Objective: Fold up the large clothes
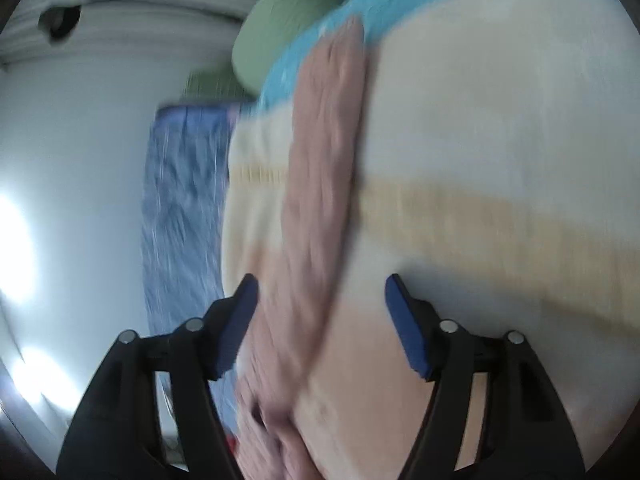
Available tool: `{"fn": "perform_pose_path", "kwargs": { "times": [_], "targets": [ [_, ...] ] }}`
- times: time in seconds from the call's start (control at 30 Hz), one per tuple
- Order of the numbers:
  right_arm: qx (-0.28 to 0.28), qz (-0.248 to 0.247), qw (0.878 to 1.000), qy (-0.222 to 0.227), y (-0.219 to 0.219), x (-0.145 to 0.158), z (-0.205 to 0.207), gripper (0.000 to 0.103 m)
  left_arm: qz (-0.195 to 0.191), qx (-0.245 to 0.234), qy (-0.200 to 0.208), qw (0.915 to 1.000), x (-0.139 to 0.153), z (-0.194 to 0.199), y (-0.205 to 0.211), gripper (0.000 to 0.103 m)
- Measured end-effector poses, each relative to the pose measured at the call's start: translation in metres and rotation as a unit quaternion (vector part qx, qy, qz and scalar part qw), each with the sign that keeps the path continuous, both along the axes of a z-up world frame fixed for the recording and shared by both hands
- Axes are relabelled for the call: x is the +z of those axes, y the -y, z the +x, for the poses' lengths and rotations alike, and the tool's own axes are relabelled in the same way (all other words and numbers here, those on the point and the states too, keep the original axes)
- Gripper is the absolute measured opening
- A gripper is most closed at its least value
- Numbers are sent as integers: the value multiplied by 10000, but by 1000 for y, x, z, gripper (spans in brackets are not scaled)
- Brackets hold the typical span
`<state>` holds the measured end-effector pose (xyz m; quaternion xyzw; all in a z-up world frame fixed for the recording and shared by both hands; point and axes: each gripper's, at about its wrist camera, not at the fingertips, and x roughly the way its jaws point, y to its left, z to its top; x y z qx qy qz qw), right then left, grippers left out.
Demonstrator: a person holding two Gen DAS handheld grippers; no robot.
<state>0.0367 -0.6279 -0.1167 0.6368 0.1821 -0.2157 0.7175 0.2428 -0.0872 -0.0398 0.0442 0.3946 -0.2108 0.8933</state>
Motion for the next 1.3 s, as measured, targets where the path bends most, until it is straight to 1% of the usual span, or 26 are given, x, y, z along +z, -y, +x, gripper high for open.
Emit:
{"fn": "perform_pose_path", "kwargs": {
  "times": [0.1,0.17,0.2,0.27,0.33,0.37,0.4,0.43,0.47,0.57,0.67,0.77,0.8,0.83,0.87,0.93,0.97,1.0,1.07,1.1,1.13,1.17,1.2,1.23,1.27,1.3],
  "targets": [
    [-46,-708,9966,-426,22,13,21,71,161,-38,-95,9998,-22,31,19,46],
    [-85,-969,9930,-674,36,13,34,71,352,7,-298,9989,-48,46,29,48],
    [-128,-980,9920,-785,43,8,41,71,359,20,-175,9992,-57,46,32,49],
    [-282,-1006,9907,-874,54,1,46,71,435,27,61,9990,-59,38,34,49],
    [-432,-1186,9873,-960,57,-3,57,72,458,46,145,9988,-59,36,35,50],
    [-458,-1355,9838,-1084,58,-1,63,68,427,49,136,9990,-59,37,34,50],
    [-469,-1458,9810,-1187,59,-1,64,51,374,51,119,9992,-59,38,32,50],
    [-469,-1580,9774,-1321,59,-2,68,38,355,53,116,9993,-59,38,32,50],
    [-436,-1592,9771,-1341,58,-5,68,16,348,57,123,9993,-60,39,33,50],
    [-403,-1532,9825,-984,58,-7,64,12,399,84,181,9990,-60,37,35,50],
    [-121,-1782,9823,-561,44,12,70,11,417,120,218,9988,-61,37,37,51],
    [405,-2006,9788,22,14,46,87,11,443,132,237,9986,-62,36,38,51],
    [777,-2140,9733,301,-7,64,99,11,445,135,241,9986,-62,36,38,52],
    [1050,-2255,9675,453,-25,77,108,11,439,133,239,9987,-62,36,38,52],
    [1331,-2394,9600,580,-47,90,117,11,432,134,239,9987,-62,36,38,52],
    [2037,-2784,9352,794,-110,116,138,11,402,137,236,9988,-62,36,37,52],
    [2474,-2961,9180,920,-152,128,147,11,368,140,232,9990,-62,36,37,52],
    [2752,-3021,9071,1003,-179,132,152,11,320,140,223,9991,-61,35,35,52],
    [3463,-3220,8733,1168,-247,136,159,12,204,143,199,9995,-61,36,32,52],
    [3953,-3552,8403,1067,-296,133,162,13,115,138,182,9997,-61,36,29,53],
    [4291,-3871,8111,900,-329,125,163,14,-67,126,138,9998,-60,37,24,53],
    [4607,-4213,7783,673,-361,115,164,15,-311,110,81,9994,-59,37,17,53],
    [4927,-4525,7424,343,-393,96,166,15,-657,84,6,9978,-58,38,7,54],
    [5124,-4665,7210,6,-413,75,167,15,-952,66,-56,9954,-57,38,-1,55],
    [5185,-4695,7140,-290,-423,56,166,18,-1332,55,-147,9910,-57,39,-13,55],
    [5149,-4655,7188,-373,-425,44,164,19,-1580,55,-235,9871,-58,40,-20,55]
  ]
}}
